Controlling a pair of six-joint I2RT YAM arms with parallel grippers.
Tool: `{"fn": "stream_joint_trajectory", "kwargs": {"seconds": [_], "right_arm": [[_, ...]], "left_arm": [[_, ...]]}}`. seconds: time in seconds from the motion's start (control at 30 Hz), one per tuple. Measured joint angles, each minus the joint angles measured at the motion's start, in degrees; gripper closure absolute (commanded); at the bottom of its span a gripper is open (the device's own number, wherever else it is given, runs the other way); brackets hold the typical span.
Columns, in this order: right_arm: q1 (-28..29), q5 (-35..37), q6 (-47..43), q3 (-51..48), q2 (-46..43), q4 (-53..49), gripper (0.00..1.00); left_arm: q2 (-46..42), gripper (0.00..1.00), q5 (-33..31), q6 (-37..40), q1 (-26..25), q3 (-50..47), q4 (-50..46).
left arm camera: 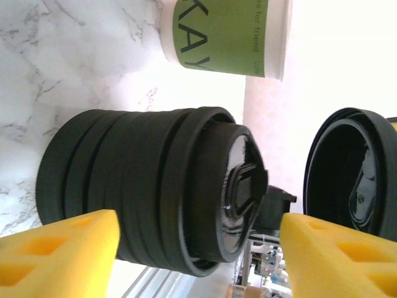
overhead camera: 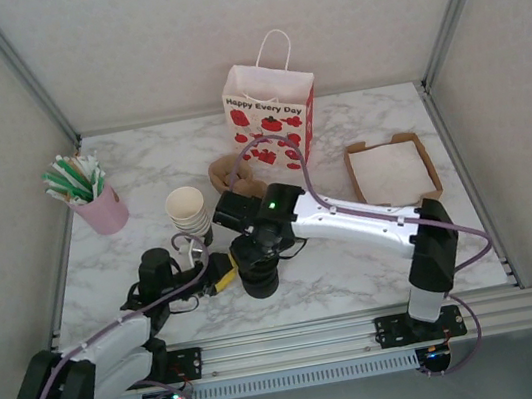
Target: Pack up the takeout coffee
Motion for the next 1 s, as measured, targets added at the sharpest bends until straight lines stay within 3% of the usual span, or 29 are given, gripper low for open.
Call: {"fn": "stream_joint_trajectory", "kwargs": {"seconds": [0.1,0.27,0.4,0.7,1.0], "right_arm": [[-0.28,0.46,-0.02,-0.9,-2.97,-0.11,0.27],[-2.08,1.81,-0.22,-3.58,-8.48,-0.68,0.27],[-4.46,2.86,-0.42,-6.6,-12.87,-1.57,0.27],[-12.22,3.54,-1.79,-14.58,-23.82,-2.93,0.26],[-20.7,2.67,-5.62,-17.62,-27.61,-4.24,0.27]], "left_arm": [[-4.55,0.01,-2.05,2.56,0.0,3.61,-8.5],[-10.54,0.0,-5.75,5.05,-1.11,9.7,-18.88],[-12.15,0.0,-9.86,6.23,-5.18,14.27,-25.7],[-7.61,0.0,-25.73,10.1,-18.67,28.55,-36.24],[0.04,0.0,-37.59,18.29,-20.39,37.44,-38.05]]}}
